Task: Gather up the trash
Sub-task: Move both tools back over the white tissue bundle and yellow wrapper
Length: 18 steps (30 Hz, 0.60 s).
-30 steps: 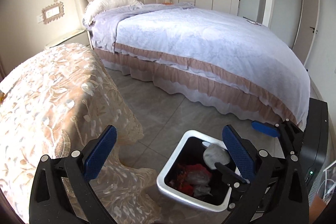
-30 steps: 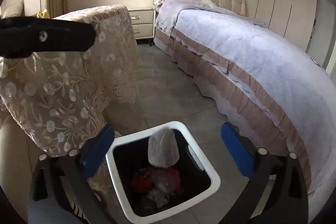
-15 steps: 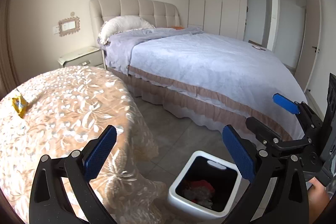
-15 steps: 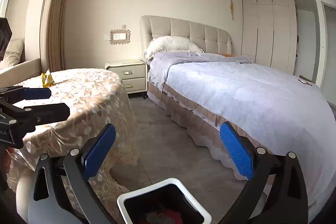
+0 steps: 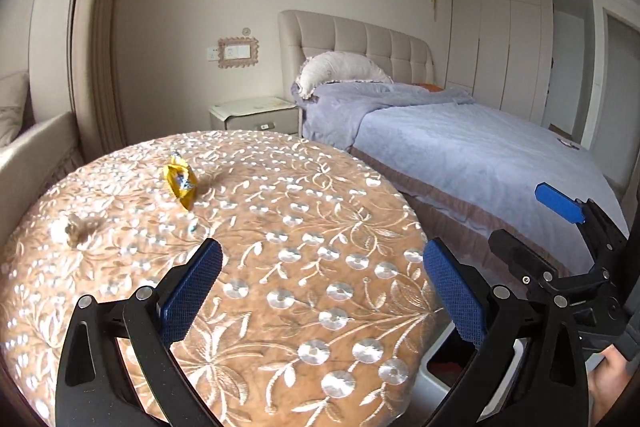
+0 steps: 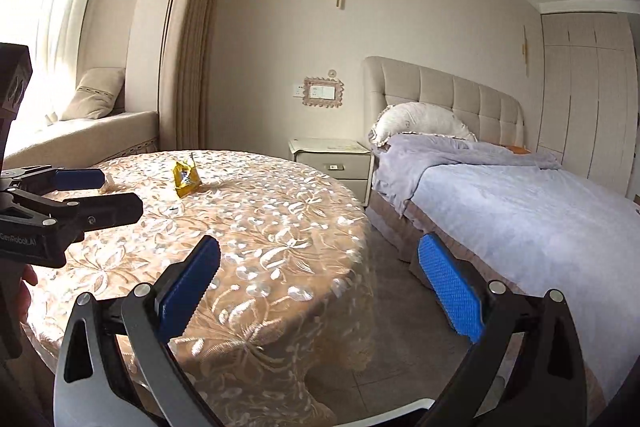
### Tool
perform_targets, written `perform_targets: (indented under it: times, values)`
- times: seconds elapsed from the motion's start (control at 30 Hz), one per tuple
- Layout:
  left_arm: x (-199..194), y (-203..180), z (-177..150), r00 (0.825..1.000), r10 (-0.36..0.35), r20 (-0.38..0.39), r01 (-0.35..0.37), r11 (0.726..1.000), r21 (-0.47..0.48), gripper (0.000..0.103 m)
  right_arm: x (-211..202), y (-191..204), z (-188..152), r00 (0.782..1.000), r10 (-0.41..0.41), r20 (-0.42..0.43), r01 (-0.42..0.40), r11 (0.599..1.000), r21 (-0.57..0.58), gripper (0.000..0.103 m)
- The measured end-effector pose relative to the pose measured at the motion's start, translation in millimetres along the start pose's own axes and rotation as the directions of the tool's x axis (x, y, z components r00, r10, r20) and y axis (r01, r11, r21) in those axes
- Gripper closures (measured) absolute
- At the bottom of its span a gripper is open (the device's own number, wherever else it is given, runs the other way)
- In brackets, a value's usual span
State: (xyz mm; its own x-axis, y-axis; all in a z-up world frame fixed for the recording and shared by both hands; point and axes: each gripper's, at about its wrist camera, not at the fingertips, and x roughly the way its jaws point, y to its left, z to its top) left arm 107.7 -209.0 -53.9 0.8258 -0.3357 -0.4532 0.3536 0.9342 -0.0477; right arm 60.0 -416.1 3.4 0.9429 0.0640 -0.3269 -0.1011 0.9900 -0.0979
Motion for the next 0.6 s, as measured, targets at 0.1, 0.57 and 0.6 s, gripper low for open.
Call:
perform_targets:
  times: [0.1, 0.57, 0.6]
  values:
    - [-9, 32, 4, 0.999, 0.046, 0.018, -0.046, 0.998, -0.043, 0.004, 12, 32, 15, 0.998, 0.054, 0.021, -0.053, 0.998, -0.041, 0.004]
    - [-30, 158, 11, 0.972, 0.236, 0.023, -0.230, 0.961, -0.152, 0.004, 66, 131, 68, 0.968, 0.248, 0.046, -0.243, 0.966, -0.090, 0.004]
    - [-30, 164, 11, 0.969, 0.245, 0.021, -0.239, 0.958, -0.157, 0.004, 72, 138, 71, 0.964, 0.263, 0.041, -0.258, 0.962, -0.093, 0.004]
